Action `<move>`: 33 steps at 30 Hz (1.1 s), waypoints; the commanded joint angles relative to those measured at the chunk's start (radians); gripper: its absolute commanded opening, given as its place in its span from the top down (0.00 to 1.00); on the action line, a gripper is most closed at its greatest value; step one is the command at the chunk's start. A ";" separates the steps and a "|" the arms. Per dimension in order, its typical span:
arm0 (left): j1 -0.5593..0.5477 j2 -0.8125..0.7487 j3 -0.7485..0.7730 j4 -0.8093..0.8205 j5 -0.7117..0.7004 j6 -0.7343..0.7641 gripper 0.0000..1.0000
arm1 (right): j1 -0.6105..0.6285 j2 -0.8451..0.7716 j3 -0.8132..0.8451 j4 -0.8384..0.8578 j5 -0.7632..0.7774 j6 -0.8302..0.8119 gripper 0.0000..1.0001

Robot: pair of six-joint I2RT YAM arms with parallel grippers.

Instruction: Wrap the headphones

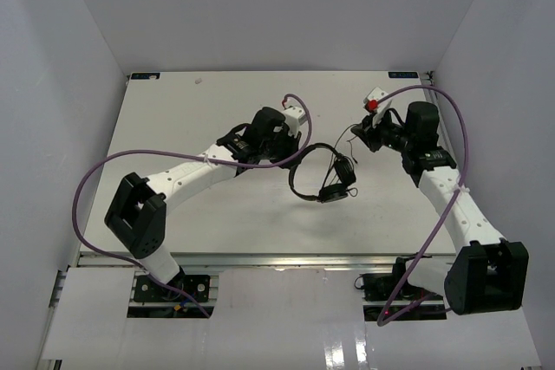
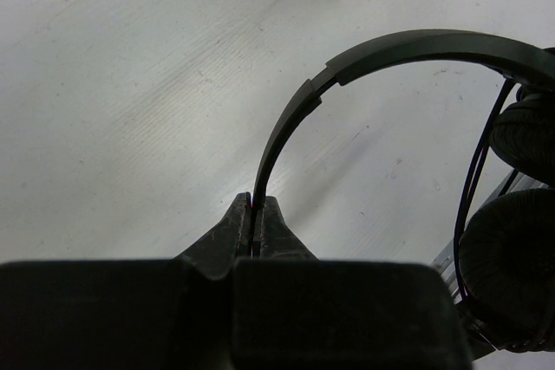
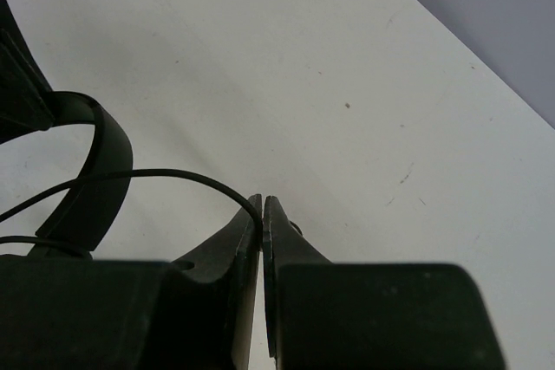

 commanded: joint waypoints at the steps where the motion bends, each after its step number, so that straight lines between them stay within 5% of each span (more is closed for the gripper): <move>1: -0.005 -0.111 0.033 0.012 0.029 -0.010 1.00 | -0.007 0.028 -0.026 0.077 -0.103 0.049 0.91; 12: -0.005 -0.217 0.175 -0.036 0.032 -0.081 1.00 | -0.035 0.179 -0.018 0.172 -0.366 0.210 0.86; 17: -0.009 -0.214 0.282 -0.102 -0.008 -0.094 1.00 | -0.036 0.281 0.002 0.348 -0.539 0.401 0.84; 30: -0.012 -0.198 0.476 -0.241 -0.105 -0.097 1.00 | -0.019 0.399 -0.004 0.719 -0.584 0.734 0.82; 33: -0.012 -0.193 0.488 -0.253 -0.139 -0.097 1.00 | -0.022 0.337 -0.015 0.557 -0.524 0.568 0.56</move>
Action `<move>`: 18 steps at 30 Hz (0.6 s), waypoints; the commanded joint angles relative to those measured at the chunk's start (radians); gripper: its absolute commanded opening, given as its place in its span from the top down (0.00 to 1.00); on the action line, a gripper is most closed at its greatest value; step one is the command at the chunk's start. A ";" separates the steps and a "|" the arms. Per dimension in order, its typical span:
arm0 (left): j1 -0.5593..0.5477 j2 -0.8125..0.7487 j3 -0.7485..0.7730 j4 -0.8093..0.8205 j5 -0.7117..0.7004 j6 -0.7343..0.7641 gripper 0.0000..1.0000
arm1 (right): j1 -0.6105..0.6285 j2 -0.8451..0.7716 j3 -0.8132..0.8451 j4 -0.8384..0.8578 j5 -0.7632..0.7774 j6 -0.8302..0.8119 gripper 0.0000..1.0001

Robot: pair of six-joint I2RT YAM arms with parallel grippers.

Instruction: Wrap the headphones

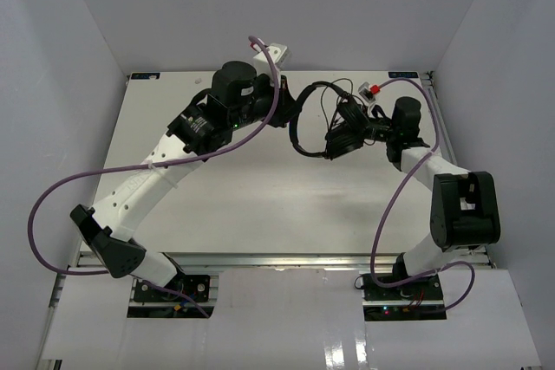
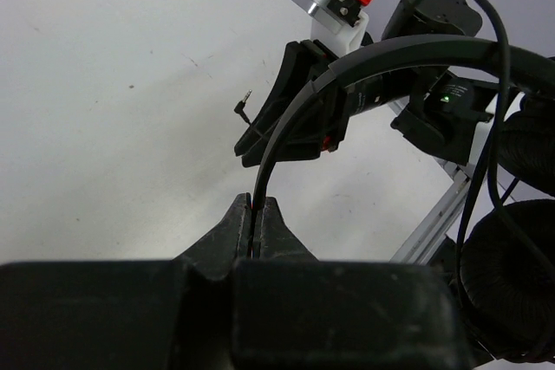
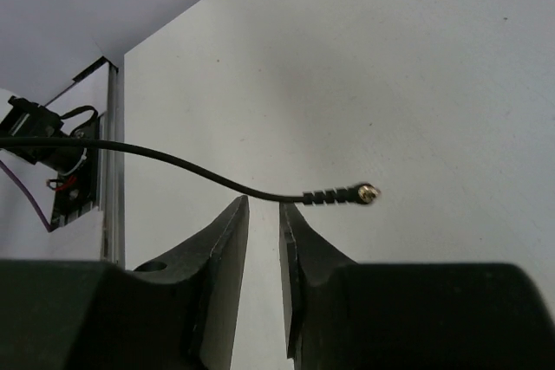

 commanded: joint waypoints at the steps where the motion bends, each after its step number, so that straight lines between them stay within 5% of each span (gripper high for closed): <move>1: -0.005 -0.026 0.057 -0.020 -0.066 -0.023 1.00 | 0.003 -0.083 0.005 -0.135 0.051 -0.174 0.45; 4: -0.005 -0.023 0.059 -0.021 -0.075 -0.026 1.00 | 0.000 -0.144 0.000 -0.315 0.118 -0.405 0.33; 11: -0.005 -0.024 0.063 -0.022 -0.081 -0.027 1.00 | -0.003 -0.262 0.001 -0.754 0.011 -0.907 0.29; 18: -0.005 -0.039 0.059 -0.023 -0.081 -0.042 1.00 | -0.003 -0.387 -0.074 -0.714 -0.047 -0.945 0.19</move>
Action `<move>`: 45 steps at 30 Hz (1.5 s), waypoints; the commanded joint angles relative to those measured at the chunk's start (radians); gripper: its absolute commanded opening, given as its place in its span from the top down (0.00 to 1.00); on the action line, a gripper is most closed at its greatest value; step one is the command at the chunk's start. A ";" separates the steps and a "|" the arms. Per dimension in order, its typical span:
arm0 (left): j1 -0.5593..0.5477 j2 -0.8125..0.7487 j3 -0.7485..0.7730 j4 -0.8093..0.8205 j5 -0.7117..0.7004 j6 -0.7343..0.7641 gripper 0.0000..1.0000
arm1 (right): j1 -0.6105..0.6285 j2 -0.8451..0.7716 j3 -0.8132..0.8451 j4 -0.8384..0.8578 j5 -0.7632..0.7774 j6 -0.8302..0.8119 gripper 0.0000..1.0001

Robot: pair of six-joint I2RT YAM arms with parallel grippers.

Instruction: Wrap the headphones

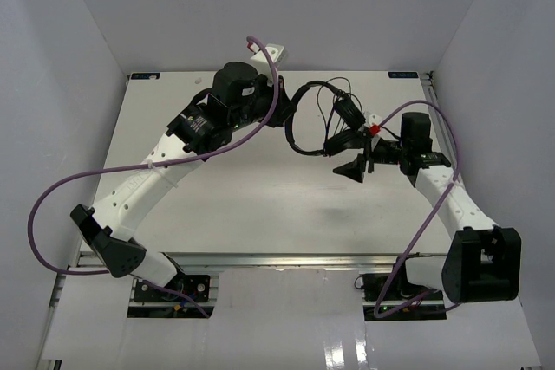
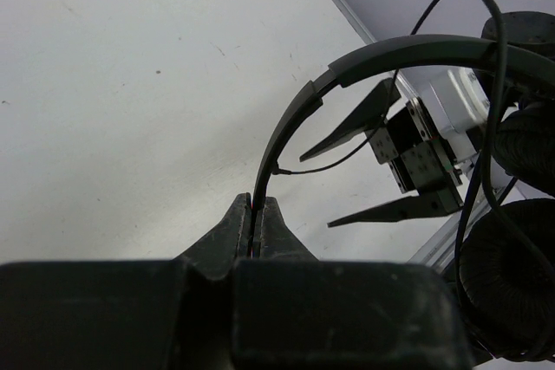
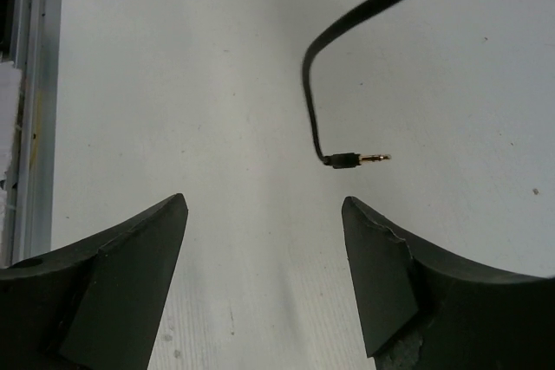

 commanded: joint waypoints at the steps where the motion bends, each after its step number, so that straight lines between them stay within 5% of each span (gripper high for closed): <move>1: -0.005 -0.043 0.046 0.027 -0.002 -0.034 1.00 | 0.000 -0.094 -0.059 0.045 -0.072 -0.057 0.17; 8: -0.005 -0.049 0.050 0.027 -0.002 -0.047 1.00 | 0.020 -0.143 -0.165 0.490 0.079 0.228 0.09; 19: -0.005 -0.052 0.051 0.028 0.003 -0.056 1.00 | 0.128 -0.063 -0.120 0.627 0.141 0.306 0.16; 34: -0.005 -0.074 0.045 0.041 -0.002 -0.086 1.00 | 0.144 -0.015 -0.112 0.708 0.164 0.383 0.85; 45: -0.003 -0.097 -0.041 0.085 -0.233 -0.211 1.00 | 0.148 -0.145 -0.164 0.525 0.198 0.378 0.92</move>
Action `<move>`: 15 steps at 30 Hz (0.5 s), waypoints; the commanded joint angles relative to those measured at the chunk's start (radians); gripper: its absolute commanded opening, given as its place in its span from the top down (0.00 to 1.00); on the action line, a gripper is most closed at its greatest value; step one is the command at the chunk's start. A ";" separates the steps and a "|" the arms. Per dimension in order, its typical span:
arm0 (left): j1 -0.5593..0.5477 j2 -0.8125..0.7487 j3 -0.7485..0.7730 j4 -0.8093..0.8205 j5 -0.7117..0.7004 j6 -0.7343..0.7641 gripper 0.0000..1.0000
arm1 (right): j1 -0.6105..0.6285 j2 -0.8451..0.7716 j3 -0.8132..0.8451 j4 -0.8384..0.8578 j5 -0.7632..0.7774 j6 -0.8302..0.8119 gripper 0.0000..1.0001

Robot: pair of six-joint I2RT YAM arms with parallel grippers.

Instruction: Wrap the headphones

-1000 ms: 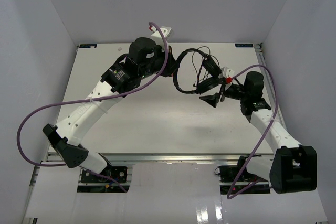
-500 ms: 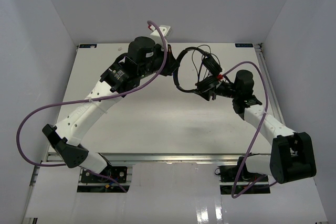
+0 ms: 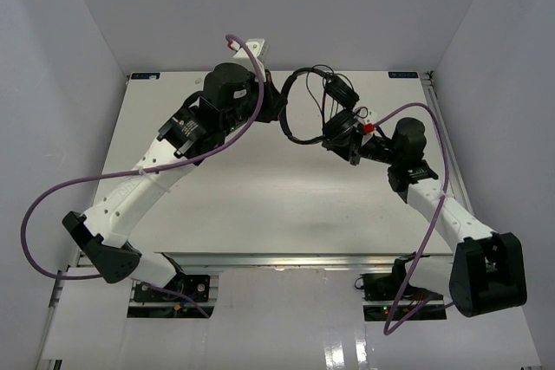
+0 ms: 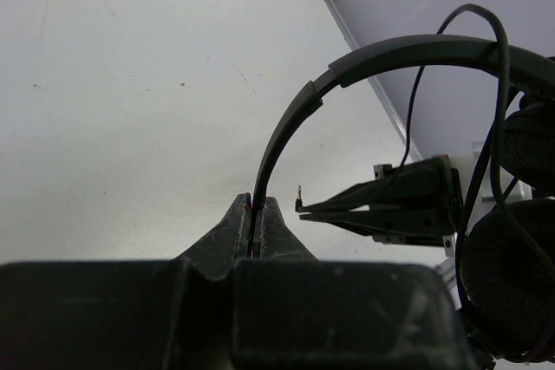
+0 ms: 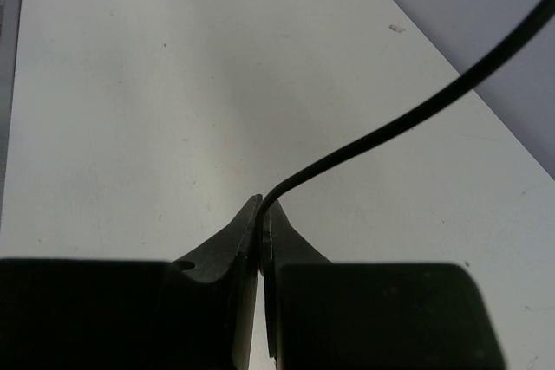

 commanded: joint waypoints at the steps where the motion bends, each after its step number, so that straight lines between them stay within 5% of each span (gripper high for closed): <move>1: 0.000 -0.051 -0.043 0.086 -0.105 -0.105 1.00 | 0.010 -0.076 -0.001 -0.134 0.041 -0.020 0.92; 15: 0.041 0.126 -0.101 0.195 -0.221 -0.251 1.00 | 0.167 -0.140 0.186 -0.730 0.440 -0.316 0.92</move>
